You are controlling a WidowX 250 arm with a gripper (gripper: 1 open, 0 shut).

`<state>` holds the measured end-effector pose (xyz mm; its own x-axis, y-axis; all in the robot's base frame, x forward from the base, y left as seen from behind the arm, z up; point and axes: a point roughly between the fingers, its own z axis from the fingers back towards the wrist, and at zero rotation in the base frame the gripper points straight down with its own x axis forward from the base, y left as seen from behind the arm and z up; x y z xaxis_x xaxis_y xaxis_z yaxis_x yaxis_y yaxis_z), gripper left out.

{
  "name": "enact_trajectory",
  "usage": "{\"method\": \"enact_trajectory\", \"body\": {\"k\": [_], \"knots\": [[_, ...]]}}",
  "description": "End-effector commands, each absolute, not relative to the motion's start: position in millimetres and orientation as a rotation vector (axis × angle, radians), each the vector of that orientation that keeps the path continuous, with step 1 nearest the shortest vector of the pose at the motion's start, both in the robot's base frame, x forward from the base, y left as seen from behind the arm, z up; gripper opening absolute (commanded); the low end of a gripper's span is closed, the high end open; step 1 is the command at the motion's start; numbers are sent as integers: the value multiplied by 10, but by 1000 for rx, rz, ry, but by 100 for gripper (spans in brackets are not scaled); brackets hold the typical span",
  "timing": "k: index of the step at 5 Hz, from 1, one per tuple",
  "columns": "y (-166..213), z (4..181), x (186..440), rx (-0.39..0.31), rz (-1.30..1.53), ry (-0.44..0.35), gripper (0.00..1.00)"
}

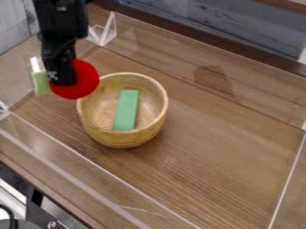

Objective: Move the red object to the left side of the table

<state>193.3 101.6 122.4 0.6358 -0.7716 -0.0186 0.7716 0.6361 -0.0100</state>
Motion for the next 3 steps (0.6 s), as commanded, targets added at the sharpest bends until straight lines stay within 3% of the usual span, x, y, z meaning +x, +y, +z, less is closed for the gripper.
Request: {"method": "enact_trajectory", "body": {"k": [1,3], "knots": [[946,1080,1933,13,-859,6,0],[814,737,1954,-13,-800,11,0]]}}
